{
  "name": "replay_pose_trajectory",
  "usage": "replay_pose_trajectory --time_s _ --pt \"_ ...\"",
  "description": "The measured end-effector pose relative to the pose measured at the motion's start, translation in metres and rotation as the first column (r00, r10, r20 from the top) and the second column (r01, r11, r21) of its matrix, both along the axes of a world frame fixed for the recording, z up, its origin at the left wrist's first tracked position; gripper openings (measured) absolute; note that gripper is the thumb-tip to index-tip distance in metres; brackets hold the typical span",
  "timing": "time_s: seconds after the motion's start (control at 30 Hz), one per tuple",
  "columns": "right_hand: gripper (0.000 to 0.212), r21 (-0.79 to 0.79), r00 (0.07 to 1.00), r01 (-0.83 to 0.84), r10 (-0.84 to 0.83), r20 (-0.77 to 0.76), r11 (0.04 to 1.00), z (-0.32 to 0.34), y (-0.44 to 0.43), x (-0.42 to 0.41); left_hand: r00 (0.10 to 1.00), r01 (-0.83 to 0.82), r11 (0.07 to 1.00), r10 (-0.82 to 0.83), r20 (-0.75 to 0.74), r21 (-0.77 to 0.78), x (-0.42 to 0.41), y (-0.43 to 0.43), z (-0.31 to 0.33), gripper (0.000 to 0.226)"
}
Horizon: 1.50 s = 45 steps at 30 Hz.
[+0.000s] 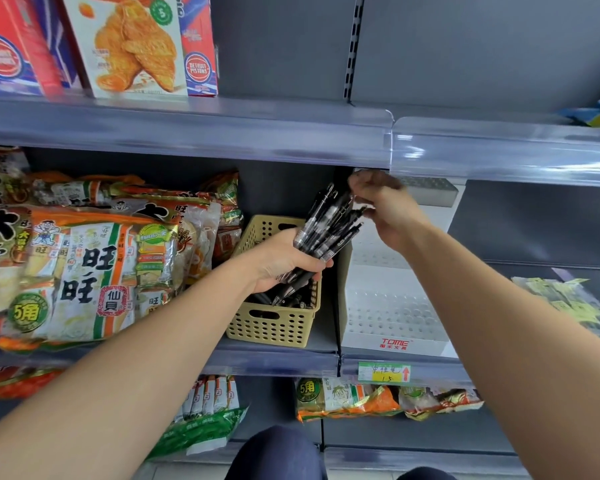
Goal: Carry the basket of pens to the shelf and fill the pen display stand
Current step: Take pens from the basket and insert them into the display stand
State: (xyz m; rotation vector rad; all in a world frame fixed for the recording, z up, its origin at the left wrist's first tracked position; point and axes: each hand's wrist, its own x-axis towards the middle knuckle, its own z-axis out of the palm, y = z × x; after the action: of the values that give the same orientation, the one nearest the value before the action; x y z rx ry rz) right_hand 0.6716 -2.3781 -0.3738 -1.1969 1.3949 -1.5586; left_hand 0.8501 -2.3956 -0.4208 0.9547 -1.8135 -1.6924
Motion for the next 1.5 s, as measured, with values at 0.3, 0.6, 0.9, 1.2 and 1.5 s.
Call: replay_pose_trajectory --time_s 0.3,0.6,0.9,1.2,1.5 --pt "0.013 0.01 0.919 0.301 -0.293 0.265 0.954 -0.002 0.039 -0.008 0.972 -0.165 0.981 0.179 -0.154 0.103 -0.011 0.024 -0.005 0.023" --pt "0.022 -0.014 0.885 0.09 -0.074 0.459 0.996 -0.036 0.076 0.004 0.886 -0.322 0.93 0.362 -0.288 0.18 -0.027 0.043 -0.003 0.028" --pt "0.014 0.079 0.995 -0.087 0.084 0.047 0.993 -0.058 0.091 0.003 0.849 -0.389 0.914 0.404 -0.342 0.114 -0.045 0.054 0.0 0.026" --pt "0.016 0.103 0.992 -0.018 0.03 -0.119 0.994 -0.062 0.085 -0.005 0.881 -0.427 0.903 0.403 -0.246 -0.051 -0.056 0.05 -0.011 0.024" --pt "0.024 0.136 0.978 -0.001 -0.027 0.205 0.991 -0.06 0.071 -0.014 0.919 -0.383 0.902 0.35 -0.183 -0.199 -0.076 0.044 -0.012 0.025"
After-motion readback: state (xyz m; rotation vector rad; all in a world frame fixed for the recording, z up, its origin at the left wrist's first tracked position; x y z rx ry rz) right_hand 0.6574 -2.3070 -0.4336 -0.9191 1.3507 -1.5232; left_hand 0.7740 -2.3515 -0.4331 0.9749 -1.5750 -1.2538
